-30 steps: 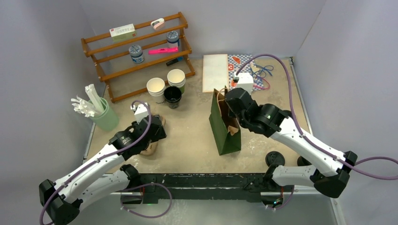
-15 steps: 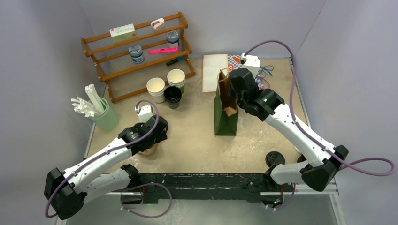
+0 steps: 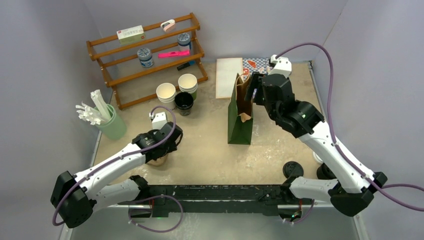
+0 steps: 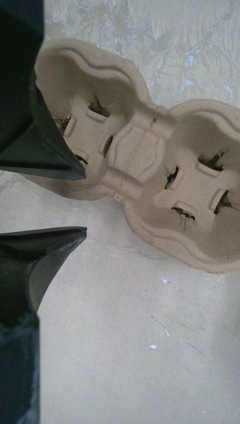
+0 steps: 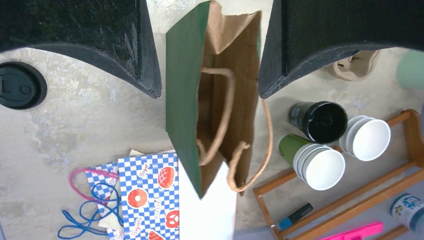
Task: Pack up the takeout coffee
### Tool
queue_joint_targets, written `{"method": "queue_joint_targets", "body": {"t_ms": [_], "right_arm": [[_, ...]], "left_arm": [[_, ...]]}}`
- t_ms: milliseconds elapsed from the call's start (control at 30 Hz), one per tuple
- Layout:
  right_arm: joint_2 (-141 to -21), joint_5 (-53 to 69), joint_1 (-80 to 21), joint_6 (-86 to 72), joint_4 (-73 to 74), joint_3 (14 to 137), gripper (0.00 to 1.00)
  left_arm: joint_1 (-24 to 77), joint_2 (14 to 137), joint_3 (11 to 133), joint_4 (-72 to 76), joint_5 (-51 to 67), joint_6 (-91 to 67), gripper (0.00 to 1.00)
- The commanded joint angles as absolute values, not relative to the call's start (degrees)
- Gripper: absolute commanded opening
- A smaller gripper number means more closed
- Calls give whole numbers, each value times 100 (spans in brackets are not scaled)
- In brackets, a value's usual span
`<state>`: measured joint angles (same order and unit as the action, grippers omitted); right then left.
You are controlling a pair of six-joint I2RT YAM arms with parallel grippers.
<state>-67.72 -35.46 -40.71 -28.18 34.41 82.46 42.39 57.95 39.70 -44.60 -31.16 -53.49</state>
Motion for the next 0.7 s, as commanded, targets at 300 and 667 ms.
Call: {"method": "queue_joint_targets", "body": {"t_ms": [300,667], "right_arm": [[-6443,-2835,-4052,-2531,3490,8535,62],[-6735,-1071,-4052,-2286,3474,9093,49]], "left_arm": [[4201,6118,3846,-4228,-3282,-5226,28],[4210,5644,4463,-4627,-3001,-5072,2]]}}
